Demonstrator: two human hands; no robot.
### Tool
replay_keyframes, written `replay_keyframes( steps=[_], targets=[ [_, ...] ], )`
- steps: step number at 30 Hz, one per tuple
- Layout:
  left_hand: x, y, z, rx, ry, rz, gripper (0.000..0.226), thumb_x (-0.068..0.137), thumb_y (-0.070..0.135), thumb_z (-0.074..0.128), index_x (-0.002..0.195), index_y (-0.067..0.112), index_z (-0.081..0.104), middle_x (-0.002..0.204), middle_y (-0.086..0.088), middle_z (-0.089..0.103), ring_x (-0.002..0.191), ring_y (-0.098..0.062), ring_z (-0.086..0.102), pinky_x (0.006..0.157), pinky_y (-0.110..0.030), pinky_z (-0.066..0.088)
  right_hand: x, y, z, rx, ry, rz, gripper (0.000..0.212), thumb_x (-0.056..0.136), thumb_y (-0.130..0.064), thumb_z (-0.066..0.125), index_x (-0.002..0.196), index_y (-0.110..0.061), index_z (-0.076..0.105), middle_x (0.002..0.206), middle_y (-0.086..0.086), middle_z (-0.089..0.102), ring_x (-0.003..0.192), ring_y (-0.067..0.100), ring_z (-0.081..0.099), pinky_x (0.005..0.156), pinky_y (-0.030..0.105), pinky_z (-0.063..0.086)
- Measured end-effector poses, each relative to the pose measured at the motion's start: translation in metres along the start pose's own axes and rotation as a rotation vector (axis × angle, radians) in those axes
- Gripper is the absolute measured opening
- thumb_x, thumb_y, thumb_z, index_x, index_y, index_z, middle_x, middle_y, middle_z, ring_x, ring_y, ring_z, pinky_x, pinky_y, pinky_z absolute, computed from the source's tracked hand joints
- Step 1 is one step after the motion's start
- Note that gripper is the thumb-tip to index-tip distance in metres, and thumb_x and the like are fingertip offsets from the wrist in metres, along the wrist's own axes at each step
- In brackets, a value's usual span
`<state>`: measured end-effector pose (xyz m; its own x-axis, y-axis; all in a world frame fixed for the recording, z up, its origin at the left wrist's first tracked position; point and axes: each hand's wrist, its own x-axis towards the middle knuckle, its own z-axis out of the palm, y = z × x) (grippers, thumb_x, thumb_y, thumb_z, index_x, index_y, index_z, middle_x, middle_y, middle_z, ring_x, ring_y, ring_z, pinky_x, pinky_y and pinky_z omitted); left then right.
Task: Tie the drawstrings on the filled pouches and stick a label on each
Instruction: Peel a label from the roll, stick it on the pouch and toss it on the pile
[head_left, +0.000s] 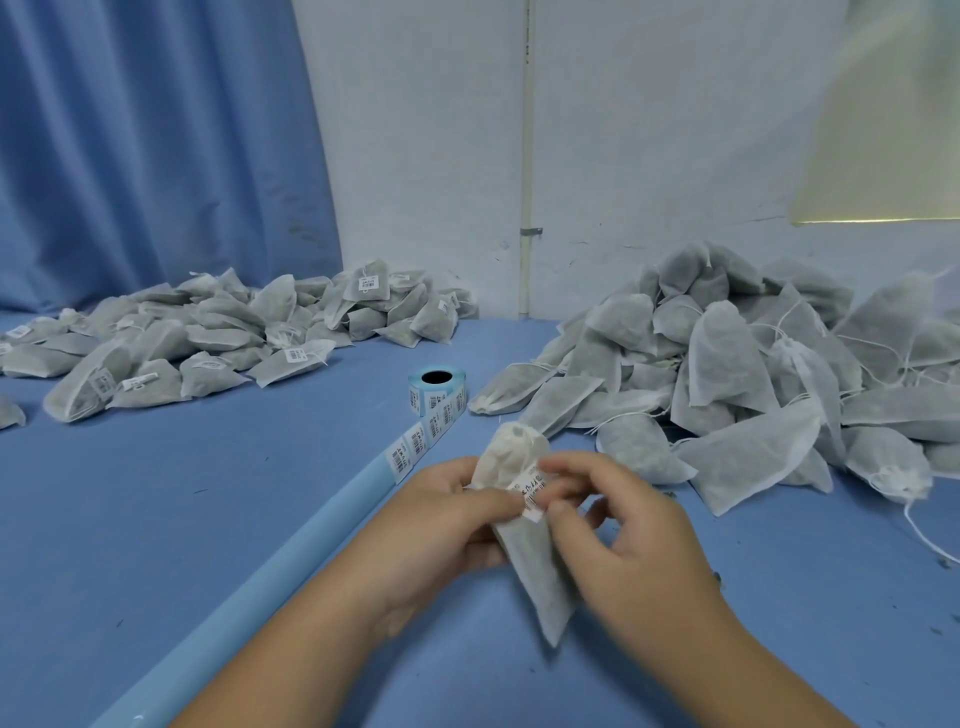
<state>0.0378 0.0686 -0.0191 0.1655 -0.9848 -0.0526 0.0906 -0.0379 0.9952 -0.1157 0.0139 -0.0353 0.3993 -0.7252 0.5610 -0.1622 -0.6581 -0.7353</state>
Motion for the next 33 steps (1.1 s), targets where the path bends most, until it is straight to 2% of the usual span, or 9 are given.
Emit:
replay_keyframes(
  steps=[2, 5, 11, 14, 17, 23, 26, 30, 33],
  targets=[
    [-0.0015, 0.0003, 0.0005, 0.008, -0.035, 0.014, 0.022, 0.092, -0.003, 0.056, 0.108, 0.003, 0.069, 0.106, -0.016, 0.074, 0.095, -0.025, 0.072, 0.077, -0.03, 0.057, 0.0034, 0.001, -0.0026, 0.034, 0.093, 0.072, 0.028, 0.079, -0.015, 0.074, 0.094, -0.036, 0.064, 0.09, -0.02, 0.064, 0.09, 0.003, 0.058, 0.074, 0.012, 0.042],
    [-0.0022, -0.0006, 0.0005, 0.052, -0.107, 0.026, 0.029, 0.082, 0.008, 0.063, 0.111, 0.006, 0.071, 0.11, -0.016, 0.073, 0.104, -0.029, 0.07, 0.083, -0.032, 0.057, 0.0071, 0.0002, -0.006, 0.203, -0.022, 0.272, 0.027, 0.073, -0.029, 0.081, 0.096, -0.031, 0.068, 0.092, -0.014, 0.067, 0.084, 0.004, 0.062, 0.072, 0.016, 0.047],
    [-0.0034, -0.0026, 0.0034, 0.126, -0.133, -0.01, 0.035, 0.079, 0.016, 0.066, 0.113, 0.009, 0.069, 0.109, -0.013, 0.074, 0.103, -0.029, 0.07, 0.083, -0.037, 0.058, 0.0078, -0.0015, -0.0068, 0.418, -0.048, 0.465, 0.009, 0.074, -0.019, 0.078, 0.078, -0.012, 0.072, 0.08, 0.016, 0.072, 0.068, 0.021, 0.063, 0.065, 0.037, 0.051],
    [-0.0054, -0.0028, 0.006, 0.209, -0.132, -0.051, 0.038, 0.079, 0.032, 0.068, 0.111, 0.011, 0.07, 0.106, -0.011, 0.075, 0.104, -0.032, 0.069, 0.095, -0.051, 0.053, 0.0076, 0.0006, -0.0094, 0.505, -0.029, 0.524, 0.015, 0.073, -0.02, 0.079, 0.072, -0.009, 0.07, 0.072, 0.014, 0.069, 0.062, 0.019, 0.062, 0.054, 0.028, 0.049],
    [-0.0059, -0.0027, 0.0068, 0.227, -0.109, -0.048, 0.036, 0.077, 0.03, 0.071, 0.107, 0.01, 0.071, 0.106, -0.012, 0.074, 0.104, -0.033, 0.069, 0.098, -0.055, 0.05, 0.0063, 0.0007, -0.0096, 0.597, -0.069, 0.591, 0.023, 0.063, -0.032, 0.081, 0.067, -0.012, 0.07, 0.071, 0.013, 0.069, 0.059, 0.02, 0.063, 0.05, 0.028, 0.049],
    [-0.0074, 0.0009, 0.0014, 0.226, -0.136, 0.048, 0.036, 0.074, 0.018, 0.074, 0.108, 0.006, 0.07, 0.108, -0.012, 0.074, 0.099, -0.026, 0.07, 0.094, -0.041, 0.052, 0.0075, 0.0044, -0.0106, 0.802, -0.185, 0.735, 0.063, 0.06, -0.037, 0.081, 0.098, 0.01, 0.064, 0.099, 0.03, 0.069, 0.078, 0.034, 0.066, 0.073, 0.043, 0.056],
    [-0.0077, 0.0016, 0.0, 0.211, -0.148, 0.057, 0.037, 0.075, 0.016, 0.073, 0.11, 0.004, 0.068, 0.11, -0.015, 0.073, 0.1, -0.026, 0.069, 0.097, -0.042, 0.051, 0.0065, 0.0033, -0.0085, 0.772, -0.193, 0.703, 0.058, 0.06, -0.04, 0.081, 0.092, 0.006, 0.068, 0.094, 0.028, 0.07, 0.077, 0.033, 0.066, 0.071, 0.042, 0.055],
    [-0.0073, 0.0, 0.002, 0.218, -0.124, 0.025, 0.042, 0.069, 0.032, 0.072, 0.103, 0.009, 0.072, 0.105, -0.013, 0.073, 0.094, -0.023, 0.067, 0.092, -0.044, 0.05, 0.0061, -0.0005, -0.0067, 0.498, -0.056, 0.594, 0.035, 0.06, -0.046, 0.08, 0.056, -0.016, 0.062, 0.061, 0.008, 0.061, 0.054, 0.017, 0.054, 0.05, 0.027, 0.044],
    [-0.0072, -0.0021, 0.0083, 0.268, -0.083, 0.028, 0.042, 0.071, 0.046, 0.071, 0.098, 0.015, 0.074, 0.104, -0.013, 0.073, 0.093, -0.024, 0.068, 0.088, -0.042, 0.052, 0.0075, 0.0011, -0.0058, 0.319, 0.025, 0.481, 0.043, 0.07, -0.039, 0.079, 0.055, -0.009, 0.052, 0.055, 0.003, 0.049, 0.051, 0.015, 0.044, 0.05, 0.028, 0.037]
  ],
)
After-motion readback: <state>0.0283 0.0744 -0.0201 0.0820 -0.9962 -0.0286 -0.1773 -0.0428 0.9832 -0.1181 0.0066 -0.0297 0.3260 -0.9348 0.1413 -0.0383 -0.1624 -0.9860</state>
